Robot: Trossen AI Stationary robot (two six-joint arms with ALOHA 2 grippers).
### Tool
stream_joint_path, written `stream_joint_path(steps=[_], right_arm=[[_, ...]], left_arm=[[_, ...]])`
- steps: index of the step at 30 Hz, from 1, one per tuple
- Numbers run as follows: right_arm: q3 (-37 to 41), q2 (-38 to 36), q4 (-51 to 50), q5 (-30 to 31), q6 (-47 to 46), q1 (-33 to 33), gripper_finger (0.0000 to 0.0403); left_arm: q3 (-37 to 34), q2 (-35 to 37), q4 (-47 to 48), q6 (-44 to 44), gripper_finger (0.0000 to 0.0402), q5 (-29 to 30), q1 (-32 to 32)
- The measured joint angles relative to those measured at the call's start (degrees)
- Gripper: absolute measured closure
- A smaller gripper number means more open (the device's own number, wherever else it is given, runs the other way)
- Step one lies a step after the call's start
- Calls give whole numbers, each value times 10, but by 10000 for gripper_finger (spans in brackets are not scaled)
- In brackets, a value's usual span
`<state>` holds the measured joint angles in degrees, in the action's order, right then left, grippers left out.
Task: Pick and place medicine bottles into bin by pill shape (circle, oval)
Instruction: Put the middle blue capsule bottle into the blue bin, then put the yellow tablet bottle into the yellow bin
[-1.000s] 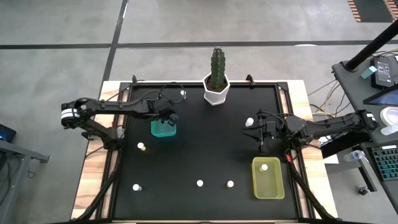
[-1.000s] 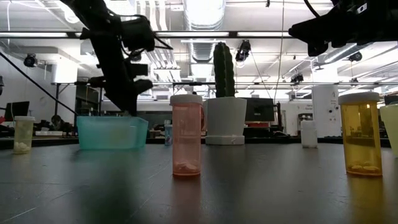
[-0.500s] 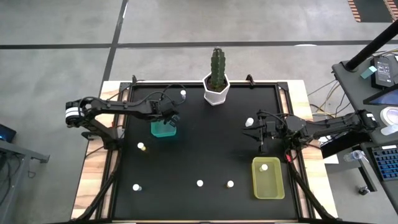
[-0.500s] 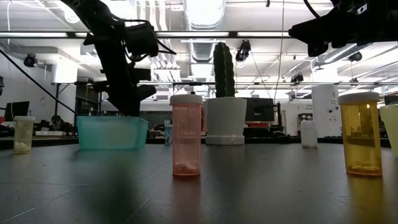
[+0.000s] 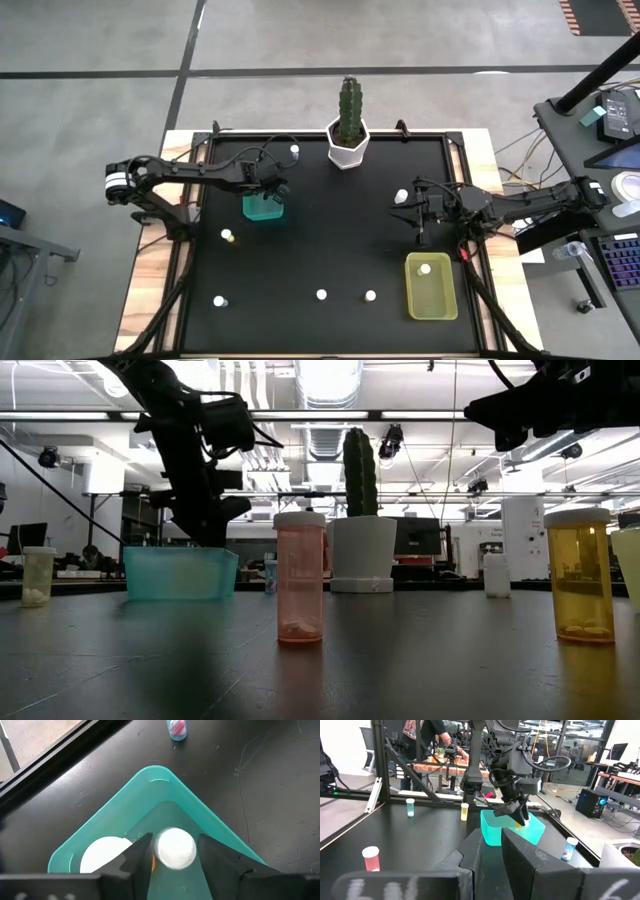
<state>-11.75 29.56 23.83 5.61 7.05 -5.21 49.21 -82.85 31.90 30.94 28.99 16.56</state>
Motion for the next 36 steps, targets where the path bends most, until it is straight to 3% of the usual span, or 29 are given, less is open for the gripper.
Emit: stream_joint_path(steps=[8,15,19,28,36], right_arm=[[0,0,0,0,0,0,339],[0,0,0,0,0,0,339],[0,0,0,0,0,0,339],[0,0,0,0,0,0,339],[0,0,-5,0,0,0,339]], left_arm=[[3,5,6,-17,234,0,0],[35,42,10,-93,237,-11,1],[41,61,38,-109,266,-32,19],[39,44,61,-108,386,-51,33],[39,30,58,-118,400,-49,34]])
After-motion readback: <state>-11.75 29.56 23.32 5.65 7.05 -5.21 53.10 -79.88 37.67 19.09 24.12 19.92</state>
